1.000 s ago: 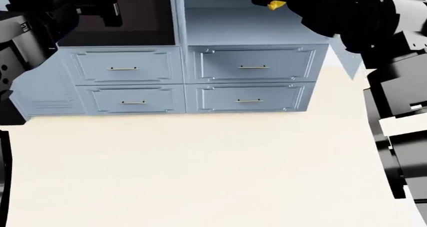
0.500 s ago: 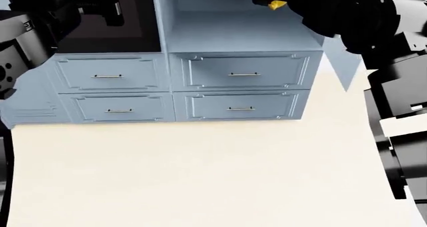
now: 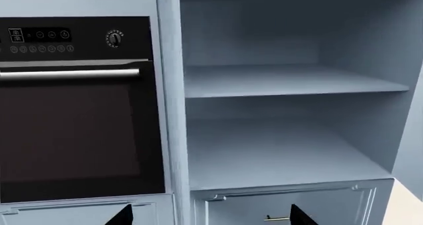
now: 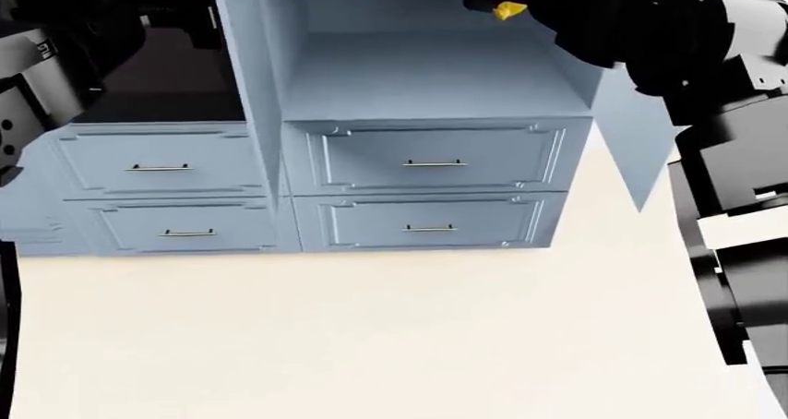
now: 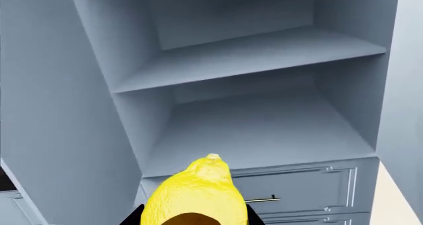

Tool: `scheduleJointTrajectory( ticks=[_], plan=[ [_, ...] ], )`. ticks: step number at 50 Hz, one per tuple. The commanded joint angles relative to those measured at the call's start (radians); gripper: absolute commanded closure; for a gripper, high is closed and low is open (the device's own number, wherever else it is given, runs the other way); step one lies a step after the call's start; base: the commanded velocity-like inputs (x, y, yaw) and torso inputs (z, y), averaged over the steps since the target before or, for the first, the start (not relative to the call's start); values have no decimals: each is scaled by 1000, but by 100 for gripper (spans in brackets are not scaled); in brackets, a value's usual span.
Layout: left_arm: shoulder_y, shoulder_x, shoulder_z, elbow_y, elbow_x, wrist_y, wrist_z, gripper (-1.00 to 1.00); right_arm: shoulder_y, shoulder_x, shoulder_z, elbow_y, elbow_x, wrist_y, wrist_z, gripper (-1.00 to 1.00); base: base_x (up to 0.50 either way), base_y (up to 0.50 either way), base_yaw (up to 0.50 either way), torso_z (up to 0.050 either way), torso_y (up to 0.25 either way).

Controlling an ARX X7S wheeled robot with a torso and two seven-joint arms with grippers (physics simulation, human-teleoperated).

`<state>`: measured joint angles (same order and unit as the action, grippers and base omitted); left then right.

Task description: Pick the lemon from the counter and place it in the cabinet.

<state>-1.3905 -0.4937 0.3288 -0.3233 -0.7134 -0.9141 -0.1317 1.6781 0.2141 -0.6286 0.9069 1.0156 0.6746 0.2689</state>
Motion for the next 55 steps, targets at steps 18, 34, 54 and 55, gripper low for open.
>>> scheduleJointTrajectory(
  ticks=[18, 34, 54, 55],
  plan=[
    [-8, 8, 13, -28, 8, 20, 12, -100, -8, 8, 1, -26, -13, 0, -2, 100, 403, -328, 0, 0, 1],
    [-10, 9, 14, -34, 9, 24, 12, -100, -10, 10, 0, -33, -11, 5, 3, 100, 408, 46, 0, 0, 1],
    [3, -2, 2, 3, -10, 2, -7, -100, 0, 3, -1, -9, -11, 6, -5, 100, 298, -349, 0, 0, 1],
    [4, -2, 2, 3, -10, 2, -7, -100, -2, 4, -1, -14, -10, 6, -4, 100, 184, -5, 0, 0, 0]
  ],
)
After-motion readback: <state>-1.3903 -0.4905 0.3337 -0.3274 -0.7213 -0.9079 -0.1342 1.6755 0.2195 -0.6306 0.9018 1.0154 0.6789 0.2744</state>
